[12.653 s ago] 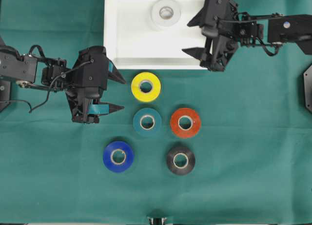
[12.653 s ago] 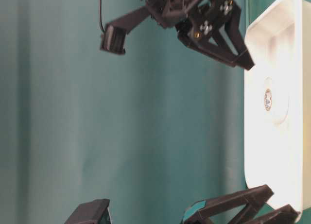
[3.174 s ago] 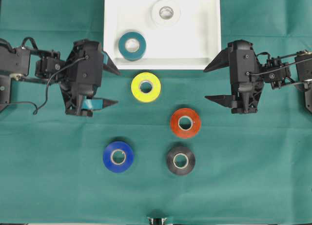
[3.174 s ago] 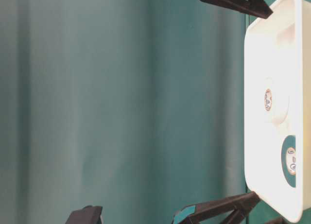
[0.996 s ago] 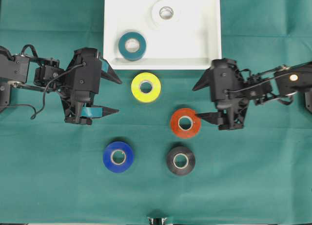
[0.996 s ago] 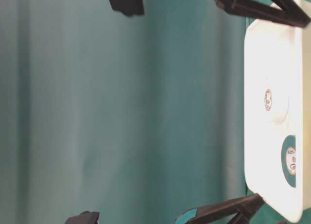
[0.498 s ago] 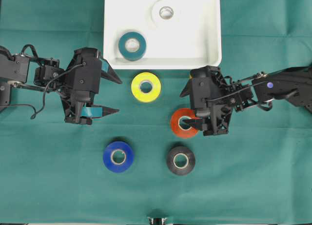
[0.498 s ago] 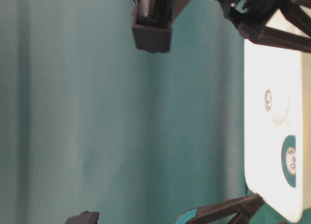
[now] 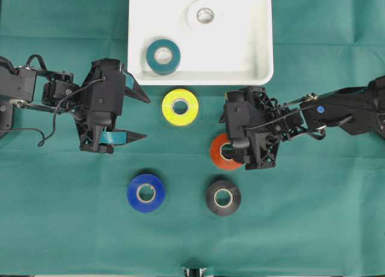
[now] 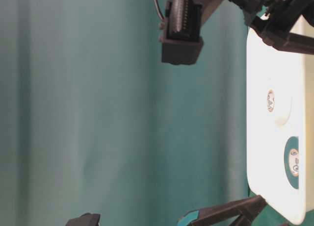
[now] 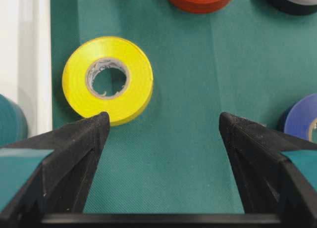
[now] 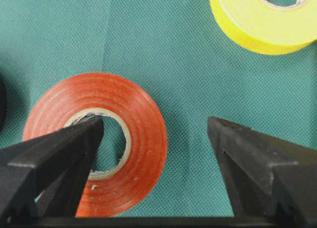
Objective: Put the tape alternately from left to right into the white case.
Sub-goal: 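Move the right gripper over the orange-red tape roll and grasp its core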
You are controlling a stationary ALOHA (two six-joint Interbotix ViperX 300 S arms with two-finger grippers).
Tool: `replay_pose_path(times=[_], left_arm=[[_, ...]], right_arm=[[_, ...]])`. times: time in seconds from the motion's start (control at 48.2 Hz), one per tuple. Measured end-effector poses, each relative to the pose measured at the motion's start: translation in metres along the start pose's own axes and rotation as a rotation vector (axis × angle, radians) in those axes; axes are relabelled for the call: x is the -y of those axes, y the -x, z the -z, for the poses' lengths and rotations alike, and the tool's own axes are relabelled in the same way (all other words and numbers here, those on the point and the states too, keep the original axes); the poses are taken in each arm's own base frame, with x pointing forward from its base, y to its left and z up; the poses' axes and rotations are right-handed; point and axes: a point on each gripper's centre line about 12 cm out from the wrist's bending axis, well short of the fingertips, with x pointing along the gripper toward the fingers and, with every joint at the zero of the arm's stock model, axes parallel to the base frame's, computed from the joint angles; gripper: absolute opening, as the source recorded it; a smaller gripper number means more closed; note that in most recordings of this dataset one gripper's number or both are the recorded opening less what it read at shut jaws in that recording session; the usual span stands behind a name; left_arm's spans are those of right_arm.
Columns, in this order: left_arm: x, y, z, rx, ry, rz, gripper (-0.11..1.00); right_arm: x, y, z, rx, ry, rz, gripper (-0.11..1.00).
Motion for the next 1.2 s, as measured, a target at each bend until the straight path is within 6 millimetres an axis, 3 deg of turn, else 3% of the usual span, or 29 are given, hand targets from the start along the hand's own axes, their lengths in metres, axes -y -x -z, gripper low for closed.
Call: replay_pose_path(times=[0.622,0.705,0.954,0.996,1.203], left_arm=[[0.0,0.0,0.0013,-0.003,-0.002,0.0,0.92],[0.0,0.0,0.0006,-0.002,0.0,0.0,0.92],[0.0,0.0,0.0013,-0.003,-0.002,0.0,0.92],[0.0,0.0,0.0006,-0.002,-0.002,0.0,0.92],[0.0,0.0,0.0013,-0.003,-0.002,0.0,0.92]], right_arm=[[0.0006,-0.0048,0.0025,-0.013,0.003,0.003,0.81],[0.0006,-0.0048,0.0025,-0.013,0.0,0.003,0.69],[-0.0006,-0.0044,0.0023,-0.012,0.002,0.001,0.06],[-0.0005,-0.0048,0.0027,-0.014,0.001,0.001,0.02],[-0.0001,-0.0048,0.002,-0.012,0.004,0.002,0.02]])
